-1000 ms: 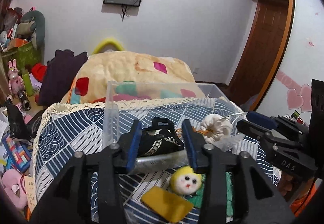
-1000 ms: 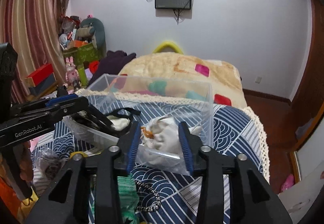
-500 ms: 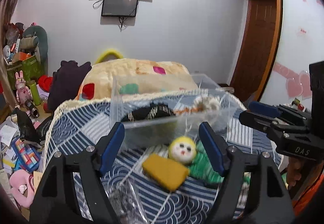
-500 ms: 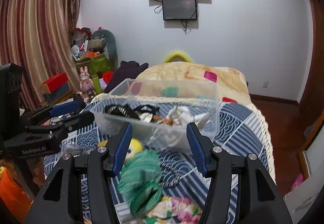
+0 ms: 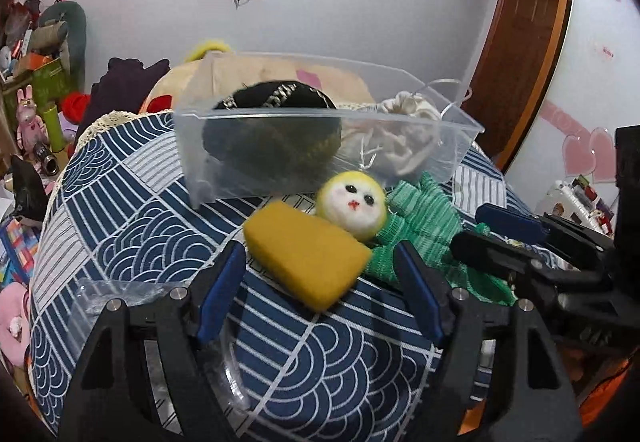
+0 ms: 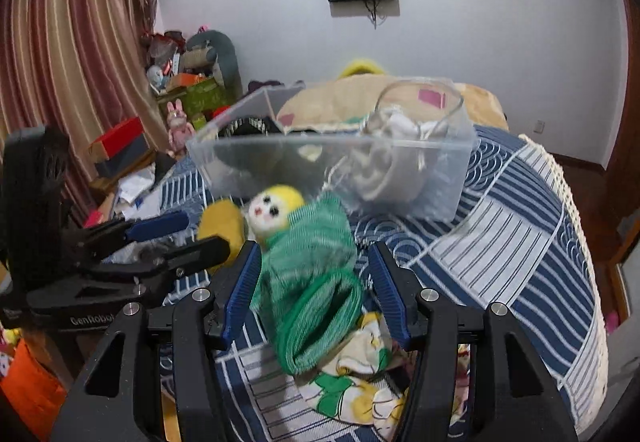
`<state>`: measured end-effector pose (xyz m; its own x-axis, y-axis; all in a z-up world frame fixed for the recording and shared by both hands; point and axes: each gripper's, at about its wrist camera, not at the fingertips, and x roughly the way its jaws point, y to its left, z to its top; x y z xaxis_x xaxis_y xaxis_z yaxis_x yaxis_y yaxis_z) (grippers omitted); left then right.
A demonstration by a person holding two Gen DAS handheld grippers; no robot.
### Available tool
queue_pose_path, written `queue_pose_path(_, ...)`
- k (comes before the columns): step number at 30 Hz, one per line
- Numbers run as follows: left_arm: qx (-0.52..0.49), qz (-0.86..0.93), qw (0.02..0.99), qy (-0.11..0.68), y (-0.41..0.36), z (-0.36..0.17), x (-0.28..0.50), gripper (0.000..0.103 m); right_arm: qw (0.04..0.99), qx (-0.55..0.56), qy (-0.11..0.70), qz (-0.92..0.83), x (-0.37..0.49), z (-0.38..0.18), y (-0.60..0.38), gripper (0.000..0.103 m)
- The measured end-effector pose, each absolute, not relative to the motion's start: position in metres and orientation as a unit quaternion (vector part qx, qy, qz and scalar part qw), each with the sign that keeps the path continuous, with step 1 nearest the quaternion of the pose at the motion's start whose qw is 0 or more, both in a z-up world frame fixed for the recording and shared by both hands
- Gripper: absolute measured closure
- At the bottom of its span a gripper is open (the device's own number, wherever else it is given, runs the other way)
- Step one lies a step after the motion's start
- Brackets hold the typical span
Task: Organize soft objects
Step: 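Grasp the yellow sponge with the left tool while the right tool grasps the green knitted cloth, then lower the sponge into the clear box with the left tool while the right drops the green cloth in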
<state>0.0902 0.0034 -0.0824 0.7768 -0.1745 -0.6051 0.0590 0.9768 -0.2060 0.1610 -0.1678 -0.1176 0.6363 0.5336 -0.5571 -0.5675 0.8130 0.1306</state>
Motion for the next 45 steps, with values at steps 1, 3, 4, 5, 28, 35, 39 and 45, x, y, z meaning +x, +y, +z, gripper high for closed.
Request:
queue_pose_path(1, -0.088, -0.057, 0.938, 0.33, 0.002, -0.085, 0.092, 0.027, 0.904, -0.031, 0.3, 0.303, 0.161, -0.12, -0.167, 0.051)
queue_pose_path(3, -0.099, -0.056, 0.935, 0.337, 0.003, -0.089, 0.097, 0.027, 0.904, -0.035, 0.3, 0.303, 0.158, -0.121, -0.165, 0.051)
queue_pose_path(4, -0.105, -0.058, 0.933, 0.339, 0.004, -0.09, 0.098, 0.027, 0.904, -0.04, 0.3, 0.302, 0.157, -0.122, -0.163, 0.051)
queue_pose_path(5, -0.11, -0.06, 0.932, 0.34, 0.005, -0.093, 0.098, 0.028, 0.904, -0.045, 0.3, 0.302, 0.157, -0.123, -0.162, 0.051)
queue_pose_path(28, -0.091, -0.073, 0.952, 0.285, 0.003, -0.068, 0.062, 0.061, 0.915, -0.052, 0.274, 0.293, 0.149, -0.111, -0.17, 0.084)
queue_pose_path(35, -0.087, -0.061, 0.963, 0.249, 0.01, -0.04, 0.053, 0.061, 0.932, -0.04, 0.239, 0.269, 0.147, -0.085, -0.186, 0.084)
queue_pose_path(39, -0.088, -0.055, 0.967, 0.231, 0.017, -0.024, 0.056, 0.061, 0.939, -0.036, 0.223, 0.26, 0.154, -0.07, -0.188, 0.084)
queue_pose_path(45, -0.076, -0.038, 0.975, 0.206, 0.025, 0.001, 0.07, 0.061, 0.946, -0.032, 0.199, 0.253, 0.166, -0.045, -0.184, 0.084)
